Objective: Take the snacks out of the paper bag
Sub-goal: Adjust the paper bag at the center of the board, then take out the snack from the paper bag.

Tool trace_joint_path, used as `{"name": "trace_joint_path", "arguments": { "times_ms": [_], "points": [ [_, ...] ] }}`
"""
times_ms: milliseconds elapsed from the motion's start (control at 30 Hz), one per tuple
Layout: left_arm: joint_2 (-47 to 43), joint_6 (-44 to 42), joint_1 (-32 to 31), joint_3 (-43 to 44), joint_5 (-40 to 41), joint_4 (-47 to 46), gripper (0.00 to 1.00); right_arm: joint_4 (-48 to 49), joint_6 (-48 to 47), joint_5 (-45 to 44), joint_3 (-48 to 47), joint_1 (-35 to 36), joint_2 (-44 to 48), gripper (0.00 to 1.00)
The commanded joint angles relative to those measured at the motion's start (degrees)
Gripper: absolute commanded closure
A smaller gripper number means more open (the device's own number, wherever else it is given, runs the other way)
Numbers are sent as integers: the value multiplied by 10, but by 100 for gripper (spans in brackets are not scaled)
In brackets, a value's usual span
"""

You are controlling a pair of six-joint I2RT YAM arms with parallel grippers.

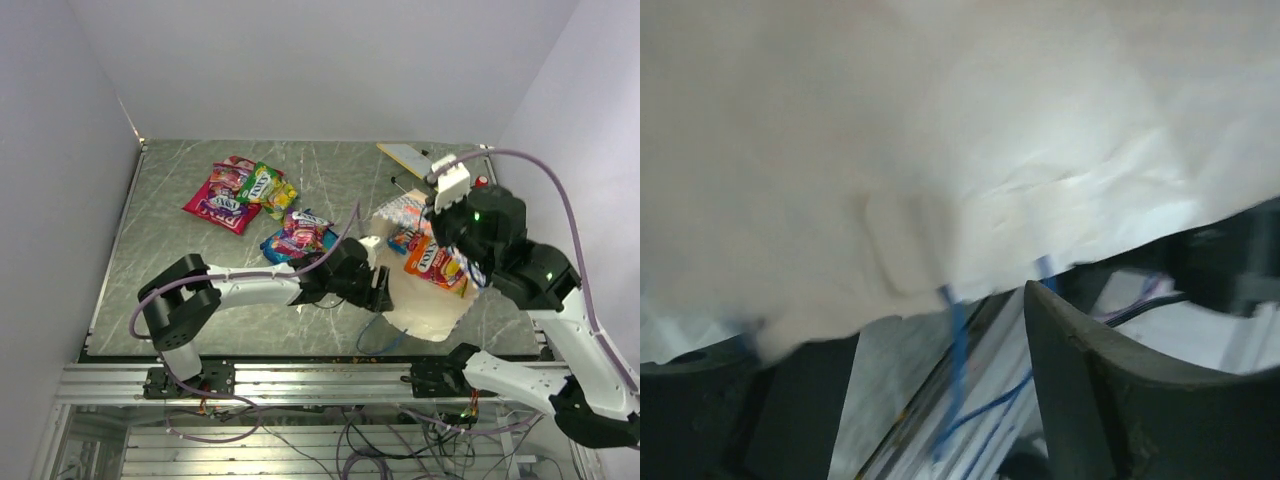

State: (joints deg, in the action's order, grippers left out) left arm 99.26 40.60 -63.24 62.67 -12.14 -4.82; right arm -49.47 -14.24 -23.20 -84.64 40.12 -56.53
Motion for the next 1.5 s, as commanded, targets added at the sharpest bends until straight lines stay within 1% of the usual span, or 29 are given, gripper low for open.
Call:
{"name": "trace_joint_path", "arguments": {
  "times_ms": [0, 67, 100, 167, 267, 367, 467, 500, 567, 633, 700, 800, 867, 933, 1033, 1233, 1300, 1400, 1467],
  "points": [
    [-77, -40, -2, -70, 61, 69, 22, 63, 256, 126, 106, 0, 90, 100],
    [-134, -65, -1, -92, 93, 119, 20, 66, 331, 125, 134, 0, 109, 100],
    [-167, -75, -1, -100, 113, 139, 19, 59, 350, 120, 137, 0, 111, 100],
    [-231, -87, -2, -117, 143, 177, 16, 37, 370, 106, 126, 0, 104, 100],
    [-305, -112, -3, -114, 176, 215, 15, 18, 367, 91, 89, 0, 86, 100],
    [-343, -144, -10, -109, 177, 195, 18, 13, 361, 80, 54, 0, 69, 100],
    [-345, -178, -39, -121, 183, 126, 23, 22, 370, 73, 42, 0, 62, 100],
    [-338, -190, -53, -128, 185, 96, 25, 28, 372, 73, 42, 0, 60, 100],
    [-316, -221, -87, -151, 192, -2, 26, 40, 374, 76, 44, 0, 59, 100],
    [-273, -276, -122, -162, 204, -74, 28, 45, 374, 77, 44, 0, 55, 100],
    [-212, -332, -162, -144, 225, -113, 27, 42, 371, 78, 36, 0, 50, 100],
    [-110, -384, -180, -92, 253, -137, 27, 32, 365, 77, 20, 0, 46, 100],
    [-57, -392, -179, -73, 283, -179, 30, 28, 361, 76, 11, 0, 47, 100],
    [-13, -405, -171, -51, 292, -209, 33, 23, 359, 77, 2, 0, 48, 100],
    [48, -400, -154, -12, 280, -235, 35, 9, 354, 75, -17, 0, 47, 100],
    [127, -377, -134, 37, 278, -271, 34, -23, 341, 74, -50, 0, 44, 100],
    [155, -366, -123, 49, 276, -281, 37, -32, 338, 71, -54, 0, 46, 100],
    [180, -349, -107, 65, 267, -298, 44, -39, 333, 72, -54, 0, 51, 100],
    [196, -352, -105, 84, 269, -293, 41, -42, 331, 71, -53, 0, 53, 100]
  ]
}}
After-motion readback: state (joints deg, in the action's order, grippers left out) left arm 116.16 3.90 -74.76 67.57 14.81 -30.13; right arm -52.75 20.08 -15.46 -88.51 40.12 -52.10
